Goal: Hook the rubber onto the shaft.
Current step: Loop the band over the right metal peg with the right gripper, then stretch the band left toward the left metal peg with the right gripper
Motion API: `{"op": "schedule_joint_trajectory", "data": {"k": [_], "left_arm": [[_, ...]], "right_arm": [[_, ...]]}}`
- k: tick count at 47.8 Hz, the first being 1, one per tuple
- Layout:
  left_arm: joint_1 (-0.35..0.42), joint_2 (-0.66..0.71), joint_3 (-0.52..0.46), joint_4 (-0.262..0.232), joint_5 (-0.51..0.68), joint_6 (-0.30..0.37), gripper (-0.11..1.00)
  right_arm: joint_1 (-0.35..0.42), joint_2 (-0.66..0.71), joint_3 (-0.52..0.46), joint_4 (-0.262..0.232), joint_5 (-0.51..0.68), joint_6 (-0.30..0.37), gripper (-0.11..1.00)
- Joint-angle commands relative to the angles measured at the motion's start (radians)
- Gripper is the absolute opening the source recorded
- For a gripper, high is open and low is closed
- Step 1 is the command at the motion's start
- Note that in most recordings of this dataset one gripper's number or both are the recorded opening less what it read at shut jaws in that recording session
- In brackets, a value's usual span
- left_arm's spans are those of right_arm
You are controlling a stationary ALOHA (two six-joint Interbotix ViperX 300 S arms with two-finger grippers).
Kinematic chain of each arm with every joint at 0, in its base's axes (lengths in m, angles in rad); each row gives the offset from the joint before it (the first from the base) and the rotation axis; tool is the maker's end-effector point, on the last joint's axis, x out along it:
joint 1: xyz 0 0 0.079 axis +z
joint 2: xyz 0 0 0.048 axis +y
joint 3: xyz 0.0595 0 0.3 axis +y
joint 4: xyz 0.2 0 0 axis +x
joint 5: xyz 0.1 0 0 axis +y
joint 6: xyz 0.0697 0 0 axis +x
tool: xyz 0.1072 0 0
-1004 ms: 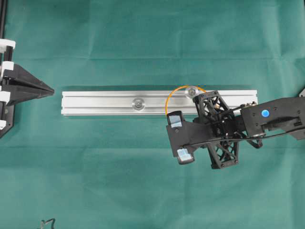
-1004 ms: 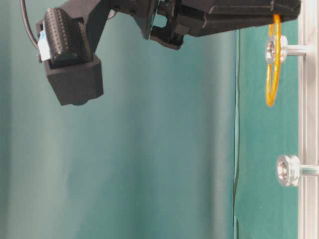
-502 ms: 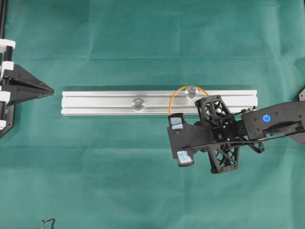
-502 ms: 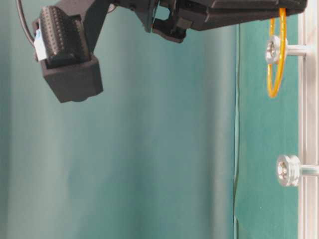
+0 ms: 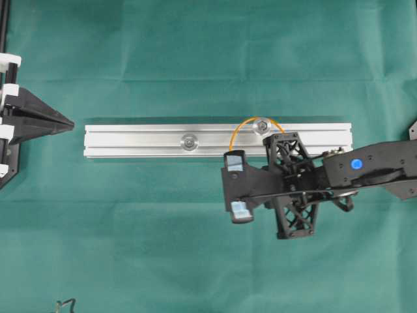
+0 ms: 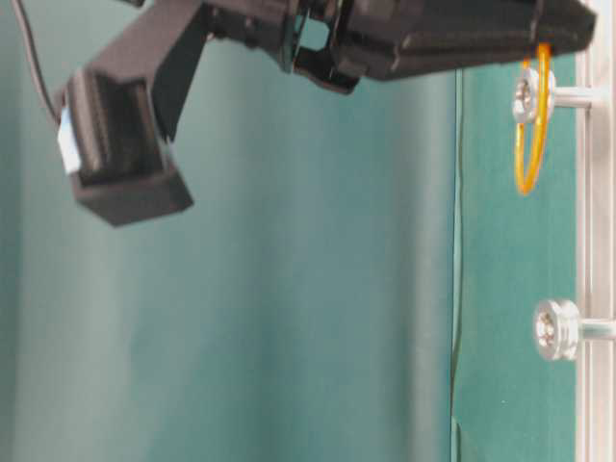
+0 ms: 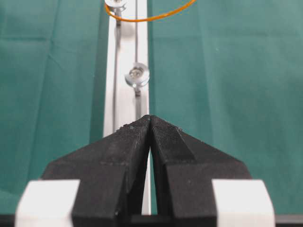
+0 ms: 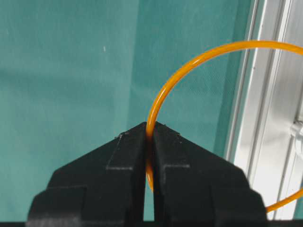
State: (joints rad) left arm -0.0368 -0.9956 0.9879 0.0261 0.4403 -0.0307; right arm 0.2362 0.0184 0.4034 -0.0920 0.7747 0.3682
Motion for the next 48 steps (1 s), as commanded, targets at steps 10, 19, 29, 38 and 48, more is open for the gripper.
{"op": "schedule_joint_trajectory", "data": {"k": [10,19,29,38,48], "left_arm": [[-0.002,0.009,-0.028,0.003,-0.008,0.000,0.00],[-0.003,0.009,-0.028,0.003,-0.008,0.000,0.00],[-0.003,0.009,-0.028,0.003,-0.009,-0.002,0.00],[-0.003,0.008,-0.028,0.002,-0.008,-0.009,0.00],[-0.003,0.008,-0.028,0.002,-0.009,-0.023,0.00]], "right_arm": [[0.002,0.029,-0.094,-0.002,-0.003,0.123,0.05],[-0.002,0.052,-0.132,-0.002,-0.002,0.236,0.05],[-0.005,0.075,-0.175,-0.002,0.003,0.336,0.05],[-0.008,0.101,-0.224,-0.002,0.051,0.463,0.05],[-0.014,0.129,-0.273,-0.002,0.107,0.647,0.05]]}}
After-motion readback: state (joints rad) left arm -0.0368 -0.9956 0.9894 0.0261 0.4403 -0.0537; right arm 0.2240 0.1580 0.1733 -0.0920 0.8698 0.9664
